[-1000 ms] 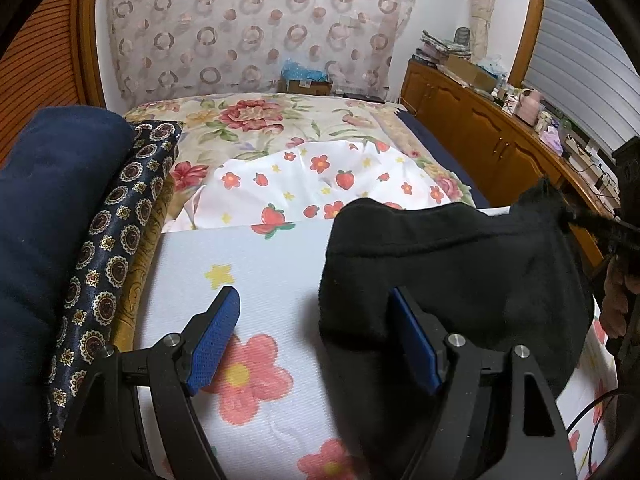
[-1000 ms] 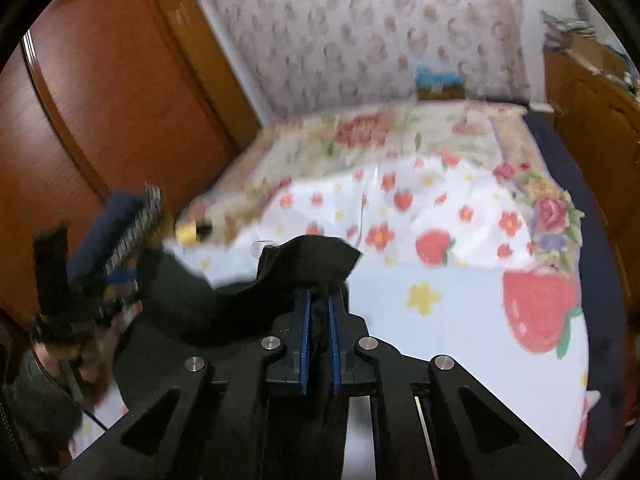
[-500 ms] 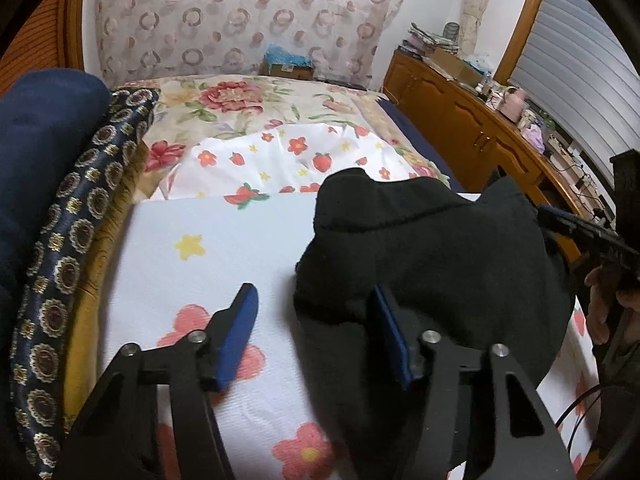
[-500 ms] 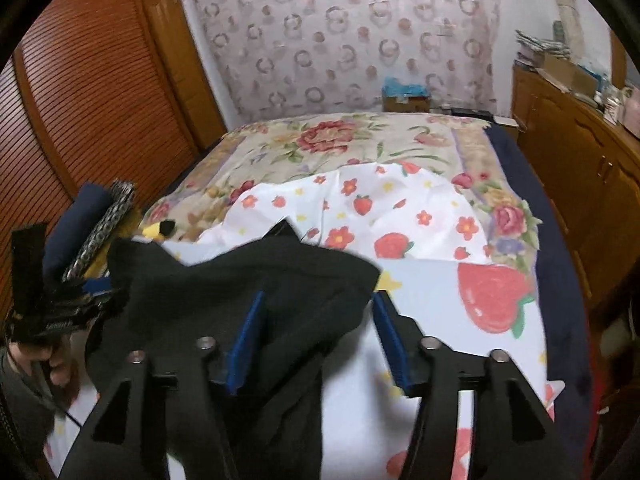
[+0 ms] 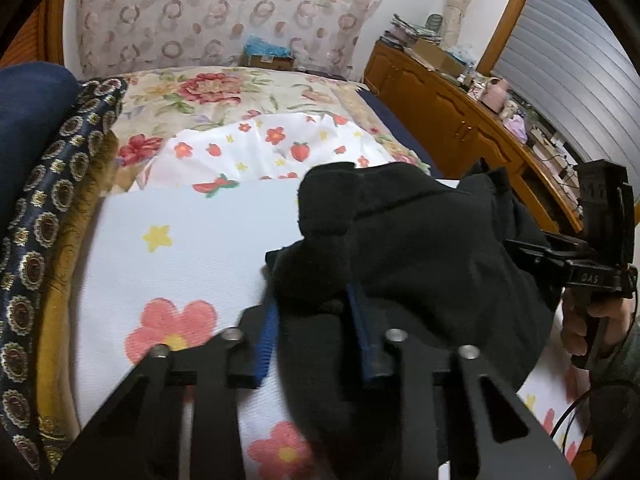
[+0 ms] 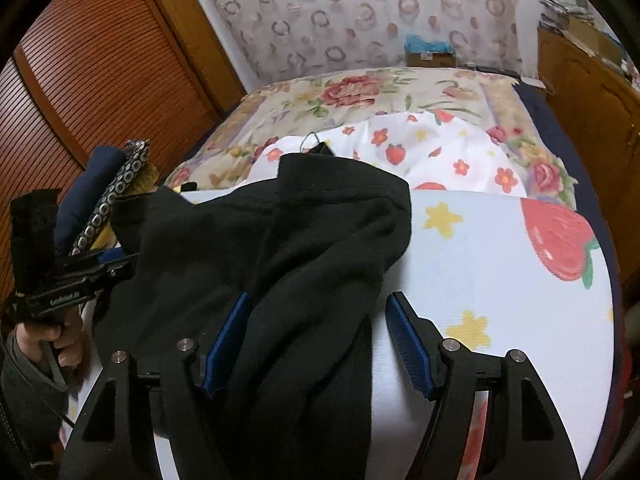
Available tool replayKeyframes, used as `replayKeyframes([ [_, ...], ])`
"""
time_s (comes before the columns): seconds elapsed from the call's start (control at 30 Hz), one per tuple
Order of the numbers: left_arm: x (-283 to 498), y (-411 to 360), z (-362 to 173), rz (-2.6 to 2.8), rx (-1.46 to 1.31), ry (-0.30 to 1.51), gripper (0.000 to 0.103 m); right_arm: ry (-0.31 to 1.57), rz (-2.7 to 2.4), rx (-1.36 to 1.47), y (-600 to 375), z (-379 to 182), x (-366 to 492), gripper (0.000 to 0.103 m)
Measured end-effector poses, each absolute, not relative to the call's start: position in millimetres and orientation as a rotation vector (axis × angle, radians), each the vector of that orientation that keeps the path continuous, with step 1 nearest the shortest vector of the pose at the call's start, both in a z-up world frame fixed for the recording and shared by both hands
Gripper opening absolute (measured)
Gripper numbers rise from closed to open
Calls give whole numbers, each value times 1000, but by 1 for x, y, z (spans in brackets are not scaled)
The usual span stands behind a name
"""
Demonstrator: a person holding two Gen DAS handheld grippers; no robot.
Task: Fold small clothes
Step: 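Carry the folded T-shirt with both grippers toward the clothes stack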
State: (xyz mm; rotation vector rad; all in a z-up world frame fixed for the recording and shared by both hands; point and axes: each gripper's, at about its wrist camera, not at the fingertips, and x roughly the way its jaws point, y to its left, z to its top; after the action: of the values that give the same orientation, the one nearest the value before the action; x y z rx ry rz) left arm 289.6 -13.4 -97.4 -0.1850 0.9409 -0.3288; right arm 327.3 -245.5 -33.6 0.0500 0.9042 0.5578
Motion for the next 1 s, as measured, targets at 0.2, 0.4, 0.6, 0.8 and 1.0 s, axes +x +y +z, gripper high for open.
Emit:
replayKeyframes([
  [0.2, 275, -7, -77, -385, -234, 885, 13, 872, 632, 74, -250, -35, 324, 26],
  [0.4, 241, 1, -29, -401, -236, 767, 12, 734, 630, 58, -250, -2, 305, 22],
  [0.6, 203, 33, 22, -344, -229, 617, 11, 603, 705, -2, -222, 49, 292, 22],
  [0.8, 165, 83, 55, -236, -242, 505, 11, 518, 818, -114, -161, 96, 302, 22],
  [1.0, 125, 140, 58, -120, -291, 445, 11, 505, 941, -253, -76, 122, 324, 22],
])
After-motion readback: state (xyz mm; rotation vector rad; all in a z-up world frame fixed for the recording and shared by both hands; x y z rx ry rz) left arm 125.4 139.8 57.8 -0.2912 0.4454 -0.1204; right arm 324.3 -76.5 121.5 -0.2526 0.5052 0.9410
